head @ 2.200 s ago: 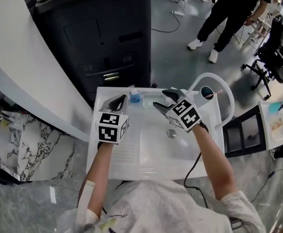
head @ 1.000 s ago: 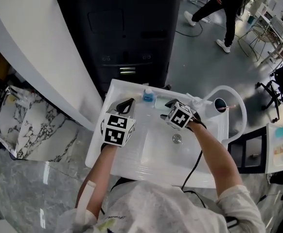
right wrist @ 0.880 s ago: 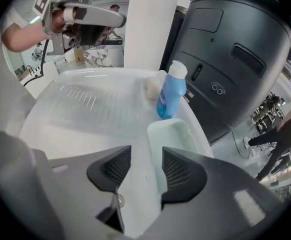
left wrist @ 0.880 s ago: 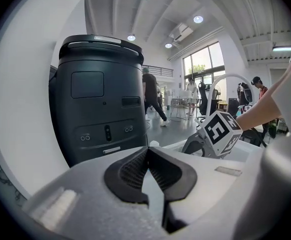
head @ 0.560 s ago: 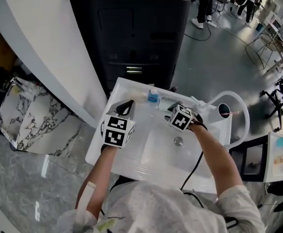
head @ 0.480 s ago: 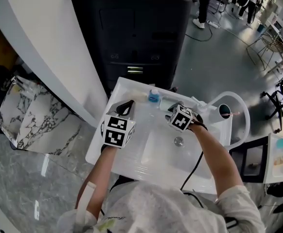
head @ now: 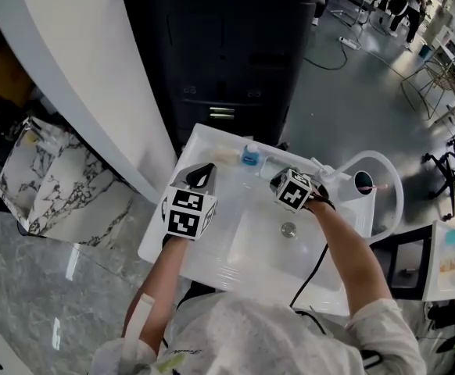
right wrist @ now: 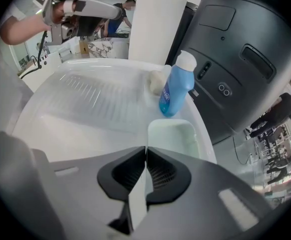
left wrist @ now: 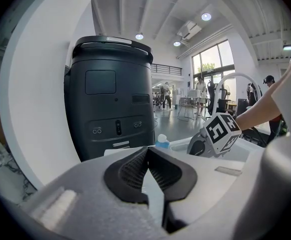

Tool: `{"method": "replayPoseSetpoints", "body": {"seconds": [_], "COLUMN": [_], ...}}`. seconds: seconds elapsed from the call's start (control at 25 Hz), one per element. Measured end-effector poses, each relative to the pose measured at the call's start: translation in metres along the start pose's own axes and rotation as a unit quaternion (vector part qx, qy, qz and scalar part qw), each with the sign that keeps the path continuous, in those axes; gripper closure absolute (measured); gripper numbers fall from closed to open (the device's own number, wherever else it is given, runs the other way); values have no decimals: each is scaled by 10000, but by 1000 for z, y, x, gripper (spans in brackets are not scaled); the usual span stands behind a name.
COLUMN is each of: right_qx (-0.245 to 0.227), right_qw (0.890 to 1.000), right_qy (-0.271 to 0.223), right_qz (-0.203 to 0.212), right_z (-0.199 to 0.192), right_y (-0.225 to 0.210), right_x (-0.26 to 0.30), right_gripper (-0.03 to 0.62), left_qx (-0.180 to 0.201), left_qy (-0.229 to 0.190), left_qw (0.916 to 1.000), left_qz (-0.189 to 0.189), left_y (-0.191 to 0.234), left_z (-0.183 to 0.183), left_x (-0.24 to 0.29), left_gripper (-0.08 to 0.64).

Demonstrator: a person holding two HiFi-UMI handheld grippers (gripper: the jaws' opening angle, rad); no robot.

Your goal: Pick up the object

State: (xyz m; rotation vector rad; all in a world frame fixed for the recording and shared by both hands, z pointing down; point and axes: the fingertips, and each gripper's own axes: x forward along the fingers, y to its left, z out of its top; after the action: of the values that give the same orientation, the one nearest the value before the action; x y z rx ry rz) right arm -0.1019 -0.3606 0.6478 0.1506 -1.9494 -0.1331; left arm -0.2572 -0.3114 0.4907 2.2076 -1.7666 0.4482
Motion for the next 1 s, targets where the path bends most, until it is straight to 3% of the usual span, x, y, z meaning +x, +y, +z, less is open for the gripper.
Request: {"method": "replayPoseSetpoints", "body": {"seconds": [0.36,1.0], "right_qx": [84,452], "right_qw": [9997,9930], "right_qy": [-135,-889], "right_qz": [-201,-627], "right_z": [2,42], "right_y": [-6,-19], "right_x": [-11,-61], "right_gripper": [577,581], "left_qx": [17,146], "left_qy": [-21,-164], "left_qw": [10000,9995], "left_qz": [2,-206], "left_y": [-3,-17], "left_z": [3,16], "left_x": [-3,-2], "left_gripper": [560,561]}}
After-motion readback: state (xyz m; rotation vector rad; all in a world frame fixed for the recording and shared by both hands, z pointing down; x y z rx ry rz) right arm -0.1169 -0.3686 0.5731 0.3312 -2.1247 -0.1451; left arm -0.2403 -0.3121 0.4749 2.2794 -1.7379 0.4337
